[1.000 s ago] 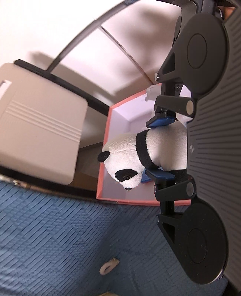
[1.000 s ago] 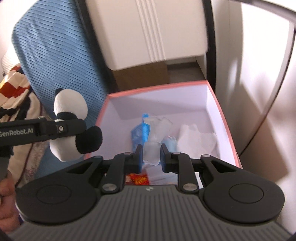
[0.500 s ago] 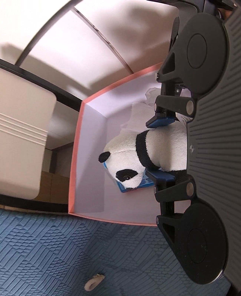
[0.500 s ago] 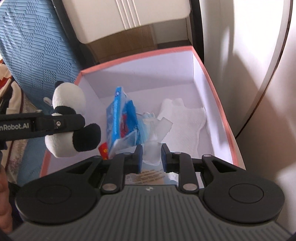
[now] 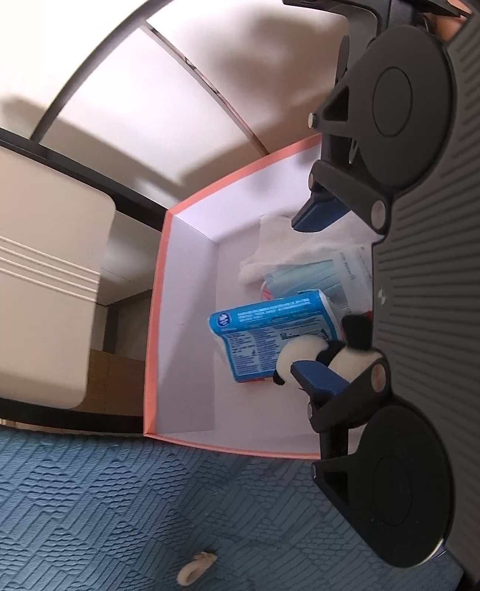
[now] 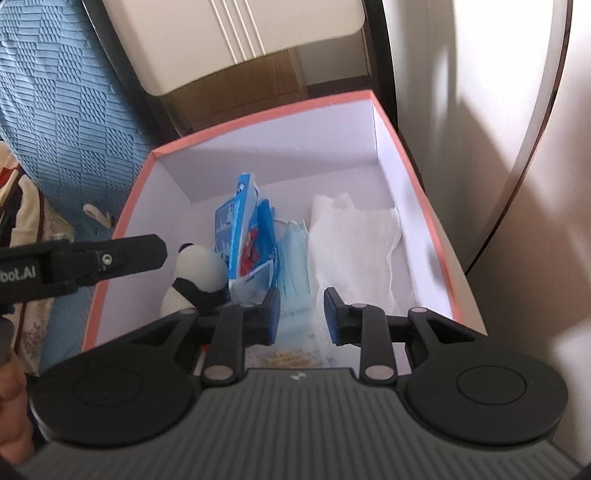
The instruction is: Organize soft objects
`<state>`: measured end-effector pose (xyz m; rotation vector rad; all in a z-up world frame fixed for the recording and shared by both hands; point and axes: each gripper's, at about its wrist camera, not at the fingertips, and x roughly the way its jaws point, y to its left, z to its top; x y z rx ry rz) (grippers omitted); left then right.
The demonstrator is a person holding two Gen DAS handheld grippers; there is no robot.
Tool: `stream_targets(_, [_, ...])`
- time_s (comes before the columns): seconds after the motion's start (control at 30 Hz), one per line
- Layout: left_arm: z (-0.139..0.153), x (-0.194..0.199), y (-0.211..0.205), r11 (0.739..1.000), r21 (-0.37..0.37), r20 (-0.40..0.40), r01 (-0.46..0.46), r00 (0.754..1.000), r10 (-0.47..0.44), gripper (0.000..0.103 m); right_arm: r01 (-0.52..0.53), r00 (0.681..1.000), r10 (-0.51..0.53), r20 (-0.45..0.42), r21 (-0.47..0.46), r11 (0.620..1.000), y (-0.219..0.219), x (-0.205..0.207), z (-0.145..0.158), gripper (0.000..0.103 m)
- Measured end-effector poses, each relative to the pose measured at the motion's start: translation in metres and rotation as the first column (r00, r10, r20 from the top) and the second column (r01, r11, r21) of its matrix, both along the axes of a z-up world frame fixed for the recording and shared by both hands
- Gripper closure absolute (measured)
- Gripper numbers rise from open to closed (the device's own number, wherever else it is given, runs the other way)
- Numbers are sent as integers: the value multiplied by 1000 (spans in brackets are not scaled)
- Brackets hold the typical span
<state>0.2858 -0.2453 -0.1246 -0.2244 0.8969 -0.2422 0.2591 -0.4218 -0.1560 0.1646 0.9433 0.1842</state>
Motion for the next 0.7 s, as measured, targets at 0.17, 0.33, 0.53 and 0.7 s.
stream_targets(0.17, [21, -13, 11, 1000, 0, 50, -11, 999, 11, 23, -5, 1000, 4, 30, 5, 1000, 3, -7, 18, 72])
stream_targets(0.33, [48, -34, 28, 1000, 5, 110, -28, 994, 27, 23, -11, 996, 11, 84, -4, 1000, 9, -20, 45, 72])
stream_targets(0.53, [78, -63, 51, 998, 36, 196, -46, 980, 38, 23, -21, 988, 22, 153, -8, 1000, 27, -42, 77, 72])
stream_targets(0.7, [100, -85, 72, 997, 44, 253, -62, 966, 49, 23, -37, 980, 39, 196, -16, 999, 44, -62, 98, 72])
